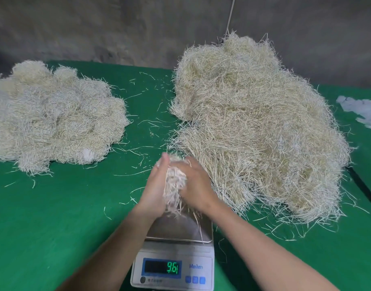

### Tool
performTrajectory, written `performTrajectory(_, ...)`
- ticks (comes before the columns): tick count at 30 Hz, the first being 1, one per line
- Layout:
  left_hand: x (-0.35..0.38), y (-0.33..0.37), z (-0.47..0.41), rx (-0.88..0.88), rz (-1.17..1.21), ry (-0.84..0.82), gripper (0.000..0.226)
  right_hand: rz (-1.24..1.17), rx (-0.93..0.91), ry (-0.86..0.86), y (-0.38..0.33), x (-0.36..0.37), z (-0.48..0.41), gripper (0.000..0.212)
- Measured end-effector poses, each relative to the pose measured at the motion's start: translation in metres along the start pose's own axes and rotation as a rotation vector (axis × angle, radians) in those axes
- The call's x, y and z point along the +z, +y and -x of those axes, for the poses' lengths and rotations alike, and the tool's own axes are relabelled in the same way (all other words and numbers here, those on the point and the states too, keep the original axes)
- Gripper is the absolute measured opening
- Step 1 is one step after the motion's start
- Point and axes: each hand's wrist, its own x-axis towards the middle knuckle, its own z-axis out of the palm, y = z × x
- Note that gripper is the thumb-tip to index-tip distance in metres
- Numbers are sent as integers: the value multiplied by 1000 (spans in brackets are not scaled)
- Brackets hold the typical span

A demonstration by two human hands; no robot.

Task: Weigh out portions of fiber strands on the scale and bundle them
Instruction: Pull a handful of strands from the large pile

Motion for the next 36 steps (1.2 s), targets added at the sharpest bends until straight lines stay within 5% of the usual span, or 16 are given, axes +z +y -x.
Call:
performTrajectory(3, 24, 40, -14, 17, 297, 117, 47, -54, -84, -20, -28, -31, -21, 72)
performTrajectory(6, 35, 61, -26, 165, 241, 314, 26, -474, -102, -58, -44, -41, -17, 80)
performTrajectory(8, 51, 59, -25, 261, 238, 280, 20, -574, -18, 80, -52, -40, -23, 75)
performTrajectory(11, 75, 44, -23, 331, 43, 253, 16, -585, 187, 303, -50, -64, -57, 70)
performTrajectory(15, 82, 62, -35, 285, 104, 243, 41, -641, 150, 250, -40, -60, -55, 55)
performTrajectory(19, 88, 65, -43, 462, 64, 329, 25, -620, 205, 178, -36, -55, -56, 49)
performTrajectory(23, 97, 57, -43, 345, 27, 169, 25, -754, 275, 190, -21, -85, -85, 56)
performTrajectory(27, 85, 75, -67, 718, -249, 420, 27, -685, 184, 139, -32, -52, -64, 37)
performTrajectory(32, 85, 58, -73, 830, -602, 287, 44, -876, 305, 196, -11, -76, -92, 53)
performTrajectory(36, 90, 80, -85, 827, -584, 395, 10, -874, 369, 217, -26, -48, -75, 101)
